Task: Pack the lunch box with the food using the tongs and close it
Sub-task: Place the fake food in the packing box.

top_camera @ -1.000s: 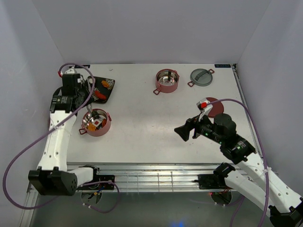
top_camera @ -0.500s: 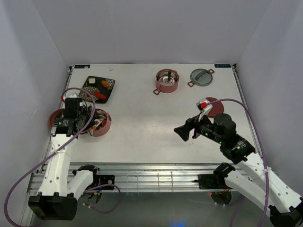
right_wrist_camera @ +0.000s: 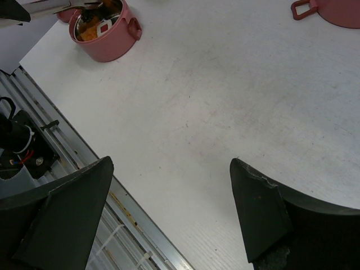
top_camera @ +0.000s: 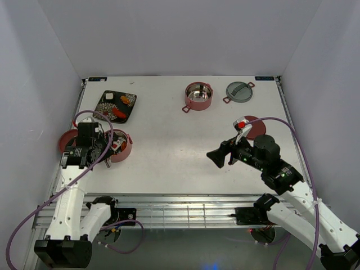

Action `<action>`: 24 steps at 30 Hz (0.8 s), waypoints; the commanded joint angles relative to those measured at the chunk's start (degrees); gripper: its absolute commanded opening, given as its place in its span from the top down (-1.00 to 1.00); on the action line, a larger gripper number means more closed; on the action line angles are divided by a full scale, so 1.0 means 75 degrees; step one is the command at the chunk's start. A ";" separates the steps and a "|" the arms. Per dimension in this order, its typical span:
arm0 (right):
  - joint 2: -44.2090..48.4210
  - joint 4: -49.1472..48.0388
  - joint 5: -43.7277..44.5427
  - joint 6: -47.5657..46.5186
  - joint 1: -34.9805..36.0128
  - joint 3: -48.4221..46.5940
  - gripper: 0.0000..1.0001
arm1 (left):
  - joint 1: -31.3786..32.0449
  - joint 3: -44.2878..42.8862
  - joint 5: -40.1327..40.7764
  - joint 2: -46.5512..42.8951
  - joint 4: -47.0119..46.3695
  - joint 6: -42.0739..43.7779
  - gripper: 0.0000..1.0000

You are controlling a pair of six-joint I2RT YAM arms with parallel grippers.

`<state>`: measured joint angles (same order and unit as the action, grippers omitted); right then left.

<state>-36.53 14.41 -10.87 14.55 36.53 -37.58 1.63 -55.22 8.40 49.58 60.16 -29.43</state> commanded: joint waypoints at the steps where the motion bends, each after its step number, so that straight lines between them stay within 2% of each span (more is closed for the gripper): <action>1: 0.0020 -0.0363 -0.0085 -0.0006 0.0051 0.0007 -0.80 | 0.0029 0.0003 0.0145 0.0045 -0.0135 -0.0119 0.46; 18: 0.0043 -0.0375 -0.0109 -0.0018 0.0051 0.0007 -0.80 | 0.0029 0.0039 0.0087 0.0443 -0.0252 -0.0025 0.05; 24: 0.0020 -0.0352 -0.0109 -0.0018 0.0039 -0.0005 -0.80 | 0.0029 -0.0067 0.0180 0.0409 -0.0240 -0.0025 0.01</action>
<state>-36.53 14.41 -10.92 14.55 36.51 -37.58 1.63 -54.30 8.62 53.78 59.90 -29.58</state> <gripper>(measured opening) 0.900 0.491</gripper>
